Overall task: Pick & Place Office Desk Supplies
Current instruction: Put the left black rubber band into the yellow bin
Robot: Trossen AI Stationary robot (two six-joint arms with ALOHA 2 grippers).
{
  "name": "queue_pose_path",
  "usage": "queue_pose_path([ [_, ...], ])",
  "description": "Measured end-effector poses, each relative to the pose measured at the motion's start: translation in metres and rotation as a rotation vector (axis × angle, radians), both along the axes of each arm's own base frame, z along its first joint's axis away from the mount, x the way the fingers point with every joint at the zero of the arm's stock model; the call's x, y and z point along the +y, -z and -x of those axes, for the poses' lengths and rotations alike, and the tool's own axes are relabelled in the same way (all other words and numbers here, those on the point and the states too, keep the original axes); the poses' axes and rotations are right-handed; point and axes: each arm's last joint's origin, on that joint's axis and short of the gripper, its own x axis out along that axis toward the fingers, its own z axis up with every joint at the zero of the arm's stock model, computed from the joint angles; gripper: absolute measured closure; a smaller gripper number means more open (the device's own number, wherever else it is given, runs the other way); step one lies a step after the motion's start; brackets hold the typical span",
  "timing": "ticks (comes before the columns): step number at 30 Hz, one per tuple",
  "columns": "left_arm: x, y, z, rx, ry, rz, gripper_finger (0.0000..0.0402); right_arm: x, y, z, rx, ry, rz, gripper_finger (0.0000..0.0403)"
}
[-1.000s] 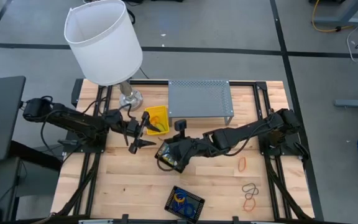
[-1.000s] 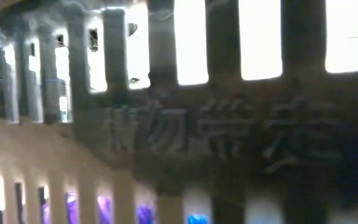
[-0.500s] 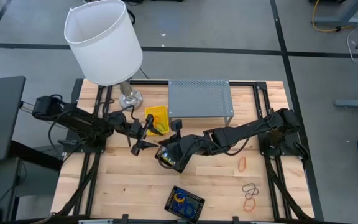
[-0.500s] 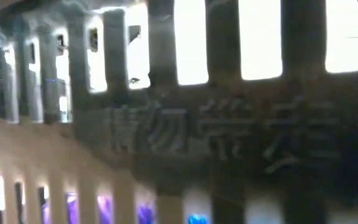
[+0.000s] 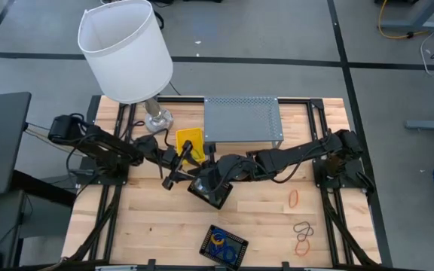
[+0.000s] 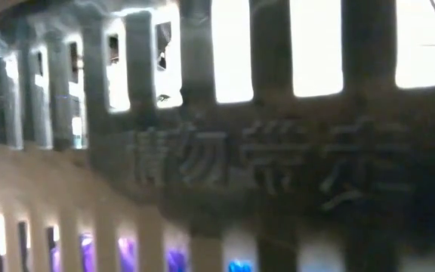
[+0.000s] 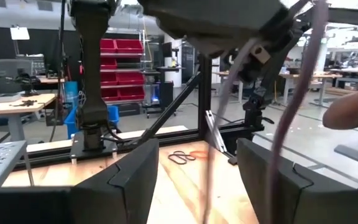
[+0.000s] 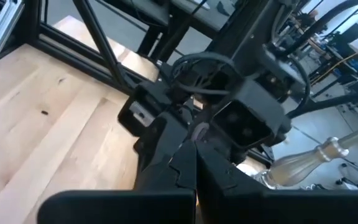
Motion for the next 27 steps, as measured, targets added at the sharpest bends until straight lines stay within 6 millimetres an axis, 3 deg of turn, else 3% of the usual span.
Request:
queue_pose_path([
  [8, 0.0002, 0.0020, -0.0081, 0.012, -0.032, -0.003, 0.0220, -0.0011, -0.0019, -0.0012, -0.020, -0.013, -0.011, 0.0403],
  [11, -0.0003, 0.0024, -0.0082, 0.006, -0.035, -0.028, 0.0275, -0.0011, -0.0019, -0.0012, -0.020, -0.009, -0.021, 0.0403],
  [14, -0.0010, 0.0030, -0.0082, 0.003, -0.035, -0.052, 0.0365, -0.0011, -0.0018, -0.0012, -0.020, -0.006, -0.027, 0.0403],
  [16, -0.0009, 0.0046, -0.0084, 0.017, -0.036, -0.059, 0.0391, -0.0011, -0.0018, -0.0012, -0.020, -0.006, -0.027, 0.0402],
  [22, 0.0007, 0.0083, -0.0092, 0.049, -0.058, -0.080, 0.0398, -0.0015, -0.0009, -0.0008, -0.013, 0.013, -0.050, 0.0372],
  [27, 0.0062, 0.0093, -0.0088, 0.071, -0.073, -0.081, 0.0399, -0.0056, 0.0033, 0.0002, 0.028, 0.051, -0.071, 0.0294],
])
